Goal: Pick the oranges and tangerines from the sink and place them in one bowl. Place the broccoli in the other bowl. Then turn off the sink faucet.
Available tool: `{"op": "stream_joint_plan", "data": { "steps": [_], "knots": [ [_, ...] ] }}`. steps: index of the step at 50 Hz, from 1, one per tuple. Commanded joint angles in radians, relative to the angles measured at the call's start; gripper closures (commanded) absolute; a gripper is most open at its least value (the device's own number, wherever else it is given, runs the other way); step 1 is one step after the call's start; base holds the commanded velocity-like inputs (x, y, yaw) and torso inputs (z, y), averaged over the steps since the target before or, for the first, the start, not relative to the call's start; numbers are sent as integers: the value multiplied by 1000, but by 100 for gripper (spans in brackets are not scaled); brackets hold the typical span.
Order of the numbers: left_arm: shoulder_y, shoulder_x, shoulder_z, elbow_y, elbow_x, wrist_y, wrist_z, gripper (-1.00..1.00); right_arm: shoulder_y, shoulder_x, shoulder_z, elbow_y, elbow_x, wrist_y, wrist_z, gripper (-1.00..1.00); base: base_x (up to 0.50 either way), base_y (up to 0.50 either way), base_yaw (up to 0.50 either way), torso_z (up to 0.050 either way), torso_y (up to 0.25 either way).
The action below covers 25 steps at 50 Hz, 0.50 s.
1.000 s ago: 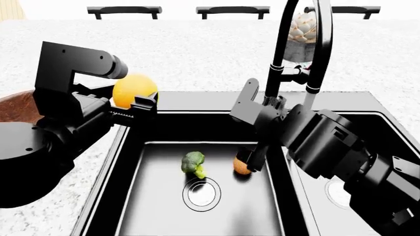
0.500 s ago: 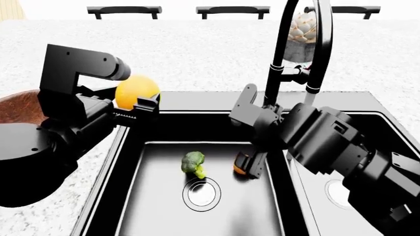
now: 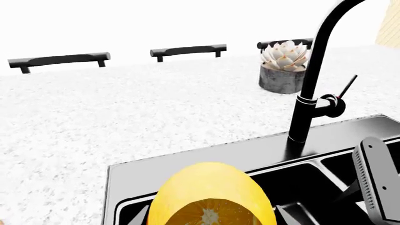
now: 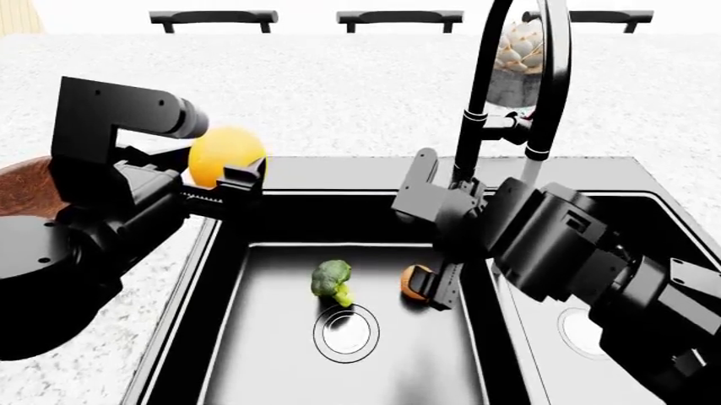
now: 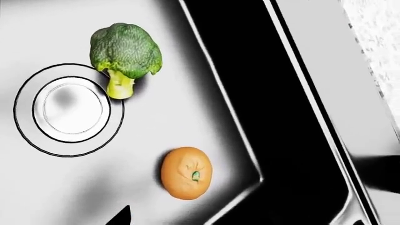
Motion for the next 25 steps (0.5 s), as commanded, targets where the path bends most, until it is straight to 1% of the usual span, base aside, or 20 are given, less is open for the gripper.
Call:
{"op": "stream_joint_plan", "data": {
  "steps": [1,13,20,25],
  "knots": [
    [16,-8,-9,11,3,22,1,100,6,6,-29,-9,-25,-21,3,-100,0,0,0,0,0],
    [-25,-14,-11,5,-11,17,3,100,8,10,-41,-12,-34,-37,-1,-100,0,0,0,0,0],
    [-35,-7,-9,4,-8,23,1,100,10,9,-43,-10,-29,-33,-10,-100,0,0,0,5,-140],
    [-37,-10,-8,6,-7,23,6,100,12,8,-47,-9,-29,-27,-12,-100,0,0,0,10,-234]
  ]
}}
